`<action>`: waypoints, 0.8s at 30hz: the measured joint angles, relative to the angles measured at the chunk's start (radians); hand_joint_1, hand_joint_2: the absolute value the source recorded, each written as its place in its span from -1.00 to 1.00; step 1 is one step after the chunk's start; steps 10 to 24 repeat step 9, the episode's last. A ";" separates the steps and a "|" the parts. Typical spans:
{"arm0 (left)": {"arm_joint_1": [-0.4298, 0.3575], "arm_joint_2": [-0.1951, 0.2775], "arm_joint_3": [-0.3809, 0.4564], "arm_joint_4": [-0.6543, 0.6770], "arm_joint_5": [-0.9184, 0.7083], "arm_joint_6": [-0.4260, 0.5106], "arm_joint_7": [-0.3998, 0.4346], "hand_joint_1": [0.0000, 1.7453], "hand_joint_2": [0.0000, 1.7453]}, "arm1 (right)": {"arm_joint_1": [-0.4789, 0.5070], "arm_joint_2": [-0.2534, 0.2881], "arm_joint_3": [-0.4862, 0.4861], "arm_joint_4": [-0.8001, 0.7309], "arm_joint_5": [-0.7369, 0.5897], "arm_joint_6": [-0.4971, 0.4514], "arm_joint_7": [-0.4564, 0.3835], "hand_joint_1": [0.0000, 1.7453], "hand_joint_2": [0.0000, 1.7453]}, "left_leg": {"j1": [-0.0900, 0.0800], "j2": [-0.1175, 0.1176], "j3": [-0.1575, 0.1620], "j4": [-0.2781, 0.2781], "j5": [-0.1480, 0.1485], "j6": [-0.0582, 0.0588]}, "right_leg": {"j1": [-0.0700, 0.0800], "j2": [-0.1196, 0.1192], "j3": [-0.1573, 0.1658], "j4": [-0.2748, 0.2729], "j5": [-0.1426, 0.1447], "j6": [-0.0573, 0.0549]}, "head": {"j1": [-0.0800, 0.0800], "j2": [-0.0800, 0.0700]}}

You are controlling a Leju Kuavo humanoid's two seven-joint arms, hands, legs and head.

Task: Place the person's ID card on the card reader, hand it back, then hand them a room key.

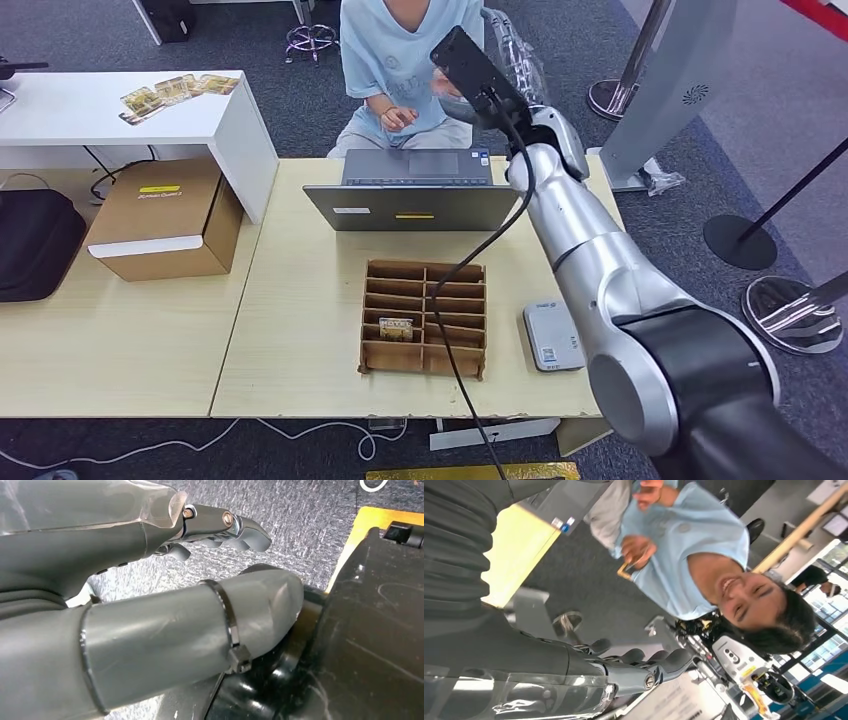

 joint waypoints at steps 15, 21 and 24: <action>0.000 0.001 -0.002 0.000 -0.025 -0.013 -0.016 -1.00 -1.00 | -0.004 -0.027 -0.041 -0.019 -0.102 0.053 -0.027 -1.00 1.00 | 0.000 0.000 0.000 0.000 0.000 0.000 | 0.000 0.000 0.000 0.000 0.000 0.000 | 0.000 0.000; 0.000 0.001 -0.002 0.000 -0.025 -0.013 -0.016 -1.00 -1.00 | -0.004 -0.027 -0.041 -0.019 -0.102 0.053 -0.027 -1.00 1.00 | 0.000 0.000 0.000 0.000 0.000 0.000 | 0.000 0.000 0.000 0.000 0.000 0.000 | 0.000 0.000; 0.000 0.001 -0.002 0.000 -0.025 -0.013 -0.016 -1.00 -1.00 | -0.004 -0.027 -0.041 -0.019 -0.102 0.053 -0.027 -1.00 1.00 | 0.000 0.000 0.000 0.000 0.000 0.000 | 0.000 0.000 0.000 0.000 0.000 0.000 | 0.000 0.000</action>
